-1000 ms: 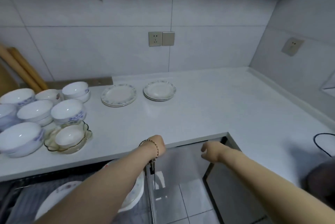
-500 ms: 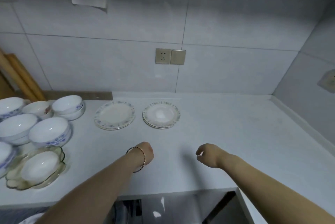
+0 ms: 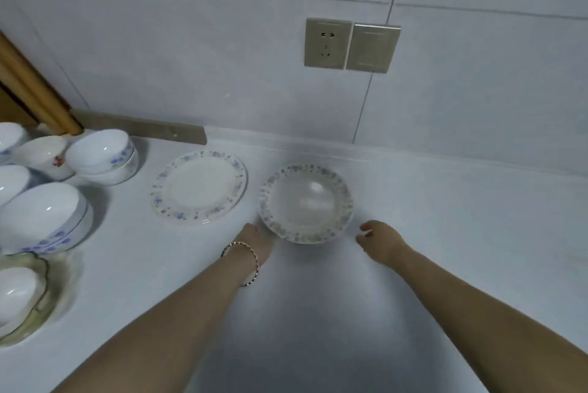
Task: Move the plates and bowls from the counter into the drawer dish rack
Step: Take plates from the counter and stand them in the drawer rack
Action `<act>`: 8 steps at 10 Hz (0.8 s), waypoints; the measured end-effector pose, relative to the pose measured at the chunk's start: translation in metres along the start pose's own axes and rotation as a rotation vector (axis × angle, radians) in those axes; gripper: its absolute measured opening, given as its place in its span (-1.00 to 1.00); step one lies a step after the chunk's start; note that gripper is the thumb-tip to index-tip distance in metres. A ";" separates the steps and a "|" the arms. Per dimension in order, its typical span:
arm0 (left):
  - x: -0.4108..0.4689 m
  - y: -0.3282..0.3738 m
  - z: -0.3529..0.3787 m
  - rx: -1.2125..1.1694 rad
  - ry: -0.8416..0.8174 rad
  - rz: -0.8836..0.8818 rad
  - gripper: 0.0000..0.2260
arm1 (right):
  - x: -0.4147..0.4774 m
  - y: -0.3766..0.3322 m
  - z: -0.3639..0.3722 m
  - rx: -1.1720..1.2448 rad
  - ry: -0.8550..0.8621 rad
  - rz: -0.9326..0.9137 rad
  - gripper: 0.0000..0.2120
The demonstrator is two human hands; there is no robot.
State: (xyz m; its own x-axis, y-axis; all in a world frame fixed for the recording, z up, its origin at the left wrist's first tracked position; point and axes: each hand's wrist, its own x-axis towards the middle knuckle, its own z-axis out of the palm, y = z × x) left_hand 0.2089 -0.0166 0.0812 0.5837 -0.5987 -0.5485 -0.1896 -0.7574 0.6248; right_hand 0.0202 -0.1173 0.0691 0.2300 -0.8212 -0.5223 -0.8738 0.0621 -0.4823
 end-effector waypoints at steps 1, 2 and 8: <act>0.051 0.003 0.023 -0.002 0.023 -0.139 -0.52 | 0.061 -0.002 -0.004 0.011 -0.005 0.015 -0.50; 0.090 0.004 0.042 -0.137 0.041 -0.194 -0.56 | 0.110 -0.005 0.000 0.089 -0.004 0.022 -0.48; 0.025 -0.062 -0.009 -0.550 -0.079 -0.220 -0.61 | 0.026 0.010 0.058 0.367 0.096 0.050 -0.78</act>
State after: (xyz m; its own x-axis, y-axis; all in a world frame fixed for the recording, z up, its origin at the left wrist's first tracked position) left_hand 0.2427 0.0175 0.0338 0.4987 -0.4765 -0.7240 0.3781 -0.6321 0.6764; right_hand 0.0426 -0.1045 0.0099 0.1344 -0.8601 -0.4921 -0.6673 0.2886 -0.6866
